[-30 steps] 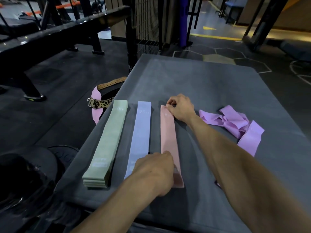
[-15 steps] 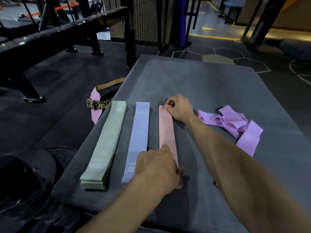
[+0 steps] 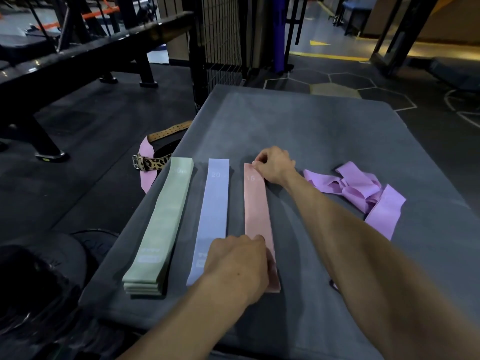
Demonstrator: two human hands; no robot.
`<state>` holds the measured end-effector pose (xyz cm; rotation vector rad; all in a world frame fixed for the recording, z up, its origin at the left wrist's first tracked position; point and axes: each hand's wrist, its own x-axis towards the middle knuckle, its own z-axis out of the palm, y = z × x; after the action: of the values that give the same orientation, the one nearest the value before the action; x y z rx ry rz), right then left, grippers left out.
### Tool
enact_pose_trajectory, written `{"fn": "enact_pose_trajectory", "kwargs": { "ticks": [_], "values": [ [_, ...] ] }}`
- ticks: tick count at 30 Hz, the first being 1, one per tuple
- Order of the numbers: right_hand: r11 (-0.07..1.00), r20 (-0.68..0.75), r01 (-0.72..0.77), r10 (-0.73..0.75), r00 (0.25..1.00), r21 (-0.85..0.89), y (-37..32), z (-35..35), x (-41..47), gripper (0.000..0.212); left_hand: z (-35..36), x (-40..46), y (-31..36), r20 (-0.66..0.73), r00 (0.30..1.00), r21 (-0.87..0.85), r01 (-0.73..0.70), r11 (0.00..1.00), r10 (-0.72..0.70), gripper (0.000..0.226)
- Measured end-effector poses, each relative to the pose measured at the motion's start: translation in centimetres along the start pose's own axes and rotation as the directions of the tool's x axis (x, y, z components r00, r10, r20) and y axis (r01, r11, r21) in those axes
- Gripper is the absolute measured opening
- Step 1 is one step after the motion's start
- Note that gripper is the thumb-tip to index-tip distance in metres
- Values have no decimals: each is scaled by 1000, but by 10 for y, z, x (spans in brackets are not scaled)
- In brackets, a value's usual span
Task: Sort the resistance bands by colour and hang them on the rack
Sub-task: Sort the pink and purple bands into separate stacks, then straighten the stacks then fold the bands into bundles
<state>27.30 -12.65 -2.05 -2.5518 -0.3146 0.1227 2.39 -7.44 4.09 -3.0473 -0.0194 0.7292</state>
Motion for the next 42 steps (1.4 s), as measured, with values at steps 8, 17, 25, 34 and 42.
{"fn": "enact_pose_trajectory", "kwargs": {
  "ticks": [8, 17, 25, 34, 42],
  "values": [
    [999, -164, -15, 20, 986, 33, 9, -30, -26, 16, -1, -3, 0, -18, 1000, -3, -2, 1000, 2, 27],
    [882, -17, -87, 89, 996, -464, 101, -100, -85, 61, -9, -10, 6, -160, 987, -44, -35, 998, 28, 45],
    [859, -113, -85, 33, 993, -504, 117, -104, -107, 23, -10, -18, 23, -198, 977, -48, -88, 995, 77, 42],
    [750, -48, -151, 157, 986, -644, 169, -161, -178, 20, -5, -33, 50, -202, 966, -55, -173, 983, 159, 40],
    [996, -358, -85, 67, 931, -35, 147, -188, -223, 14, -2, -41, 54, -249, 948, -117, -233, 965, 199, 32]
  ]
}}
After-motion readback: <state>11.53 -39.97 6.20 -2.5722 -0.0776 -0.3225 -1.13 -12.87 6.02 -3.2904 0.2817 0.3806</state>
